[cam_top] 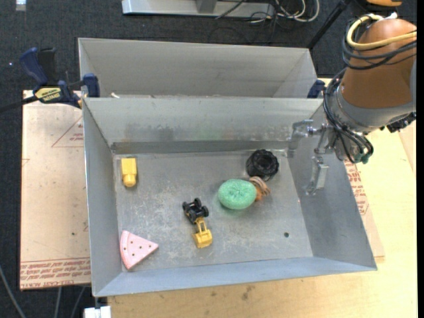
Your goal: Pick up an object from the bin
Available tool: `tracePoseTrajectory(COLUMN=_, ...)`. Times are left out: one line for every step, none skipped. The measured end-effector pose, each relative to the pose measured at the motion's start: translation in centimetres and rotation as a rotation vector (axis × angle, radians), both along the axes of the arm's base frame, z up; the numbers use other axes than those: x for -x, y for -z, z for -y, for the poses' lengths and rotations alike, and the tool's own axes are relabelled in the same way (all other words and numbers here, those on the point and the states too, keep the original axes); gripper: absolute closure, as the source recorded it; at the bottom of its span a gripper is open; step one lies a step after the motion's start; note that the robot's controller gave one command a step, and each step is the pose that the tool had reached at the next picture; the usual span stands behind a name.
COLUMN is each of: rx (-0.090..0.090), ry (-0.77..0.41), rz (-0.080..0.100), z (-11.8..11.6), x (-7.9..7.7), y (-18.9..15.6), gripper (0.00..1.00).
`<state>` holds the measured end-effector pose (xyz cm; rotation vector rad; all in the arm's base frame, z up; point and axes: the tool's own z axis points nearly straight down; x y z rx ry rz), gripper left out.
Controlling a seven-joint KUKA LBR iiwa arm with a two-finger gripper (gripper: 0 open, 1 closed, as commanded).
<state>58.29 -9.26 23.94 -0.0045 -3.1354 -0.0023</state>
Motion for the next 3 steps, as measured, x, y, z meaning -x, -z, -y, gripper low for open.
tracePoseTrajectory(rx=0.001, ry=-0.002, rz=0.008, z=0.0, x=-0.1, y=-0.5, gripper=0.0)
tracePoseTrajectory(rx=0.002, ry=-0.059, rz=0.013, z=-3.0, x=1.6, y=4.3, gripper=0.0)
tracePoseTrajectory(rx=0.0, ry=0.002, rz=0.003, z=-5.2, x=1.8, y=6.7, gripper=0.0)
